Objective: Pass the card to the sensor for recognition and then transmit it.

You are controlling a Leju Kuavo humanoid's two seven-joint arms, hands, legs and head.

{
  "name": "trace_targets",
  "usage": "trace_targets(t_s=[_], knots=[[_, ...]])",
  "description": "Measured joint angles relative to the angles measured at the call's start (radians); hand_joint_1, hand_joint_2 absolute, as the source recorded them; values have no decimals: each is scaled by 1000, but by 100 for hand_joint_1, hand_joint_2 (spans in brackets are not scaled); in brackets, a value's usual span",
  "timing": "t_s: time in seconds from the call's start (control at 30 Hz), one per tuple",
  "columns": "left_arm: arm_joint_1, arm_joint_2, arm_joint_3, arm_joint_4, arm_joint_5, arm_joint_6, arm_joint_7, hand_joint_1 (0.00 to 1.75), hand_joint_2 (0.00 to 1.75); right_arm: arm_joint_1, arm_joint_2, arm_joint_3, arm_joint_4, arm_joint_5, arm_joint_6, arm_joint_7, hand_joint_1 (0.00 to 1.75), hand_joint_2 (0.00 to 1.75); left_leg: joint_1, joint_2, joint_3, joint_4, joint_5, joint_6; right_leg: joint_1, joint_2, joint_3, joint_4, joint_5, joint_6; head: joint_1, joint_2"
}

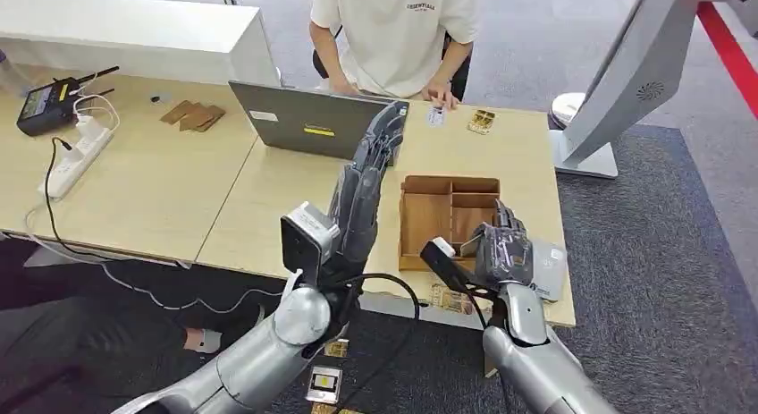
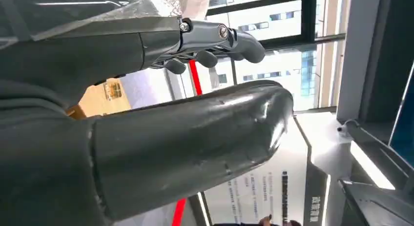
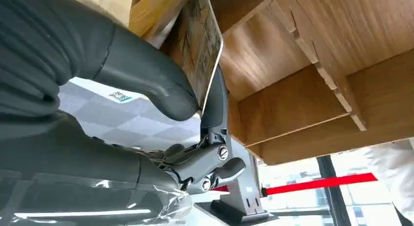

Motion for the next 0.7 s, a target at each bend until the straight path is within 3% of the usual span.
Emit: trace_targets(t_s=[0.3, 0.53, 0.7], knots=[[-2, -2, -2, 12, 3, 14, -1, 0, 0, -32, 3, -10, -53, 6, -111, -8, 175, 175, 0, 0, 0, 0, 0, 0, 0, 0, 0, 0, 0, 0, 0, 0], [-2, -3, -7, 16, 9, 18, -1, 0, 0, -71, -20, -33, -195, 59, -72, 62, 175, 175, 0, 0, 0, 0, 0, 0, 0, 0, 0, 0, 0, 0, 0, 0], [-3, -7, -8, 19, 10, 11, -3, 0, 0, -95, -39, -47, -265, 64, -52, 73, 175, 175, 0, 0, 1, 0, 0, 0, 0, 0, 0, 0, 0, 0, 0, 0]])
